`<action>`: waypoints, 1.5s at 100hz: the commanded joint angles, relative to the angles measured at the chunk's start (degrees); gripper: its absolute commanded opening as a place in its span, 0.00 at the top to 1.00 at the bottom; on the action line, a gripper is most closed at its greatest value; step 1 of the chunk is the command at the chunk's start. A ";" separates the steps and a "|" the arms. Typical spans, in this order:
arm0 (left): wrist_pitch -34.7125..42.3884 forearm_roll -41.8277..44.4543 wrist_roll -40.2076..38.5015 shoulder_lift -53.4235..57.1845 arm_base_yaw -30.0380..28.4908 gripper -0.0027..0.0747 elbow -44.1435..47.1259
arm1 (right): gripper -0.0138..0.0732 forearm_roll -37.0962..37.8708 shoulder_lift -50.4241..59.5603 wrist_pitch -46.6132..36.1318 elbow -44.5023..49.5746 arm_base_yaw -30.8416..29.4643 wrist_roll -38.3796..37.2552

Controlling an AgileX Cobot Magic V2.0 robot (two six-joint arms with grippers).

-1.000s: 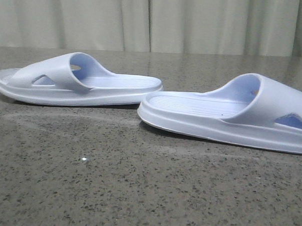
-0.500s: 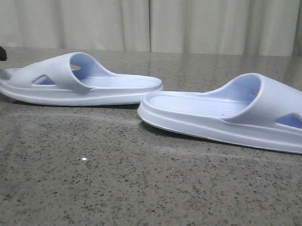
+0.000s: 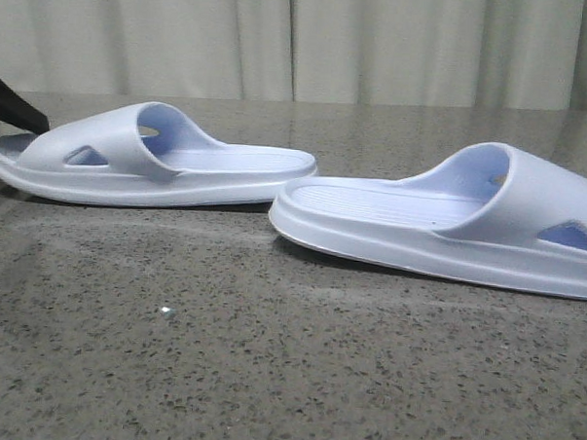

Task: Insert blue slippers together front up
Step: 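Grasp each slipper's heel rim, left gripper one, right gripper other, then lift both slippers and swing their toes toward each other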

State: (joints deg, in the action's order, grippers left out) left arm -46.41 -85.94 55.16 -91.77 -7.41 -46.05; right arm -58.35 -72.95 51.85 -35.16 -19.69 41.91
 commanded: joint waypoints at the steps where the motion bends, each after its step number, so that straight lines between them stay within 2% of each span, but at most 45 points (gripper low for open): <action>1: -3.65 -0.90 0.64 -0.21 0.15 0.87 -0.74 | 0.96 -0.01 0.59 -1.95 -1.09 -0.23 1.02; 4: -3.65 -0.41 0.63 -0.31 0.15 0.94 -0.74 | 0.96 -0.01 0.59 -1.95 -1.09 -0.23 1.02; 28: -4.40 2.89 0.63 2.06 -2.06 0.95 -0.74 | 0.96 0.32 0.59 -1.85 -1.09 -0.23 1.02; 68: -10.39 4.82 0.42 11.42 -7.86 0.95 -0.63 | 0.96 -4.96 4.76 3.38 -5.40 -0.32 1.02; 100: -10.52 7.00 -1.24 14.64 -7.83 0.95 -0.63 | 0.96 -8.58 11.51 7.47 -10.62 -0.32 1.02; 122: -9.26 8.42 -1.24 14.64 -7.83 0.95 -0.63 | 0.96 -9.40 11.63 10.50 -12.02 -0.32 0.91; 132: -7.39 9.77 -2.10 14.64 -7.83 0.95 -0.63 | 0.96 -6.91 11.63 10.62 -13.53 -0.32 0.79; 150: -10.05 8.57 -2.62 14.64 -7.83 0.95 -0.63 | 0.96 -8.10 11.31 10.20 -14.67 -0.32 0.09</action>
State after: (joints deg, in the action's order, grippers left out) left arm -53.18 -73.14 53.23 -78.99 -15.15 -45.29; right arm -62.36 -62.38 61.96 -47.68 -19.69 41.94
